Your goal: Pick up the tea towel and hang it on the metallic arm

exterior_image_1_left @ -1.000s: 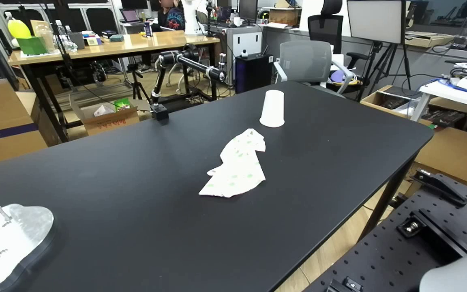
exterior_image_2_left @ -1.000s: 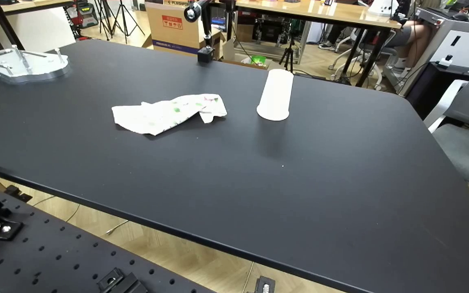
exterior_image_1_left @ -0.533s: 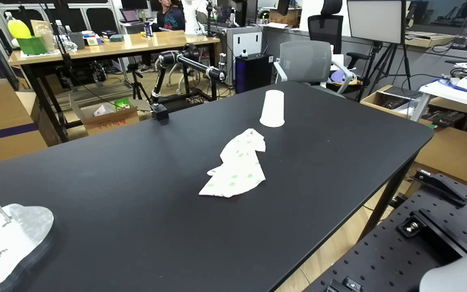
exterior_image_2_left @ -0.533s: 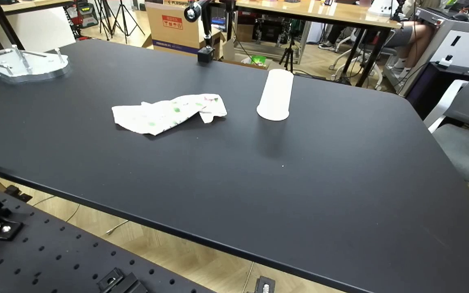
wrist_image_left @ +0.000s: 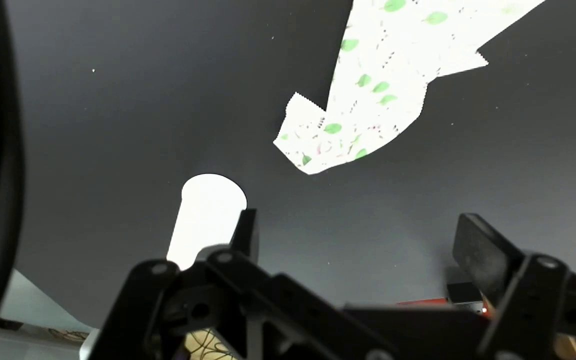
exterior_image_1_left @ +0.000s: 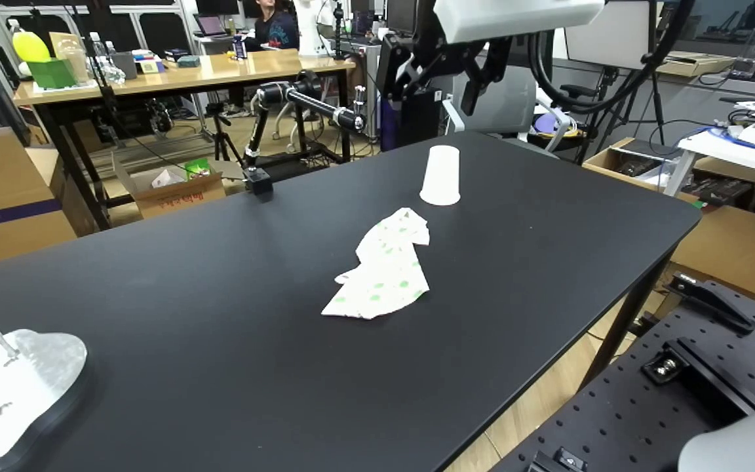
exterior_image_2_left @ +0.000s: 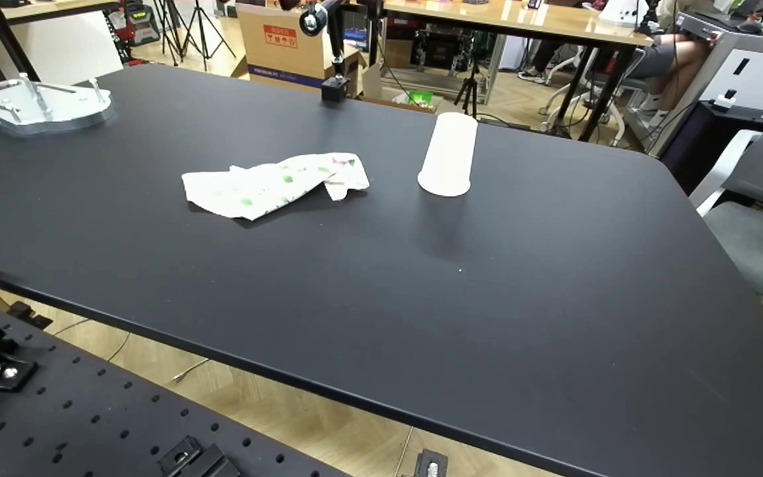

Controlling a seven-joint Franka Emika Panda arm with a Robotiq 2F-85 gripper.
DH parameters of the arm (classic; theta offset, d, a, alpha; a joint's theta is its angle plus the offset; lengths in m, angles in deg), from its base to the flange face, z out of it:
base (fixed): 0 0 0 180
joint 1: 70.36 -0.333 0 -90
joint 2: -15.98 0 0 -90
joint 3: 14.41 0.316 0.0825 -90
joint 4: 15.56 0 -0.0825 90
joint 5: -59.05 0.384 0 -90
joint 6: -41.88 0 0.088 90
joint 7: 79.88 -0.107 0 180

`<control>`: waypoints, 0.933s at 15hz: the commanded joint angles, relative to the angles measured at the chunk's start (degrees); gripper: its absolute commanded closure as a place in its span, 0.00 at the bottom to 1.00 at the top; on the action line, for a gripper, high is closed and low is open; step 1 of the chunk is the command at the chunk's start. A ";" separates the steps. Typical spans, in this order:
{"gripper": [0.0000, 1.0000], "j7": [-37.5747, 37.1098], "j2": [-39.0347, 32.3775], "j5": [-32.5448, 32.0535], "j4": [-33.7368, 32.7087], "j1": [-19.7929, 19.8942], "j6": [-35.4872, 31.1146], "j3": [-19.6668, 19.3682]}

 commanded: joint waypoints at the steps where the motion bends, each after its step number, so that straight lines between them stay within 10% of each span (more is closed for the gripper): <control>1: 0.00 0.52 -6.97 1.95 -0.05 -1.10 -4.38 -2.31; 8: 0.00 4.47 -11.27 5.73 -0.20 -4.94 -5.93 -5.78; 14: 0.00 0.51 -18.04 -3.35 -2.36 0.05 -9.68 -4.55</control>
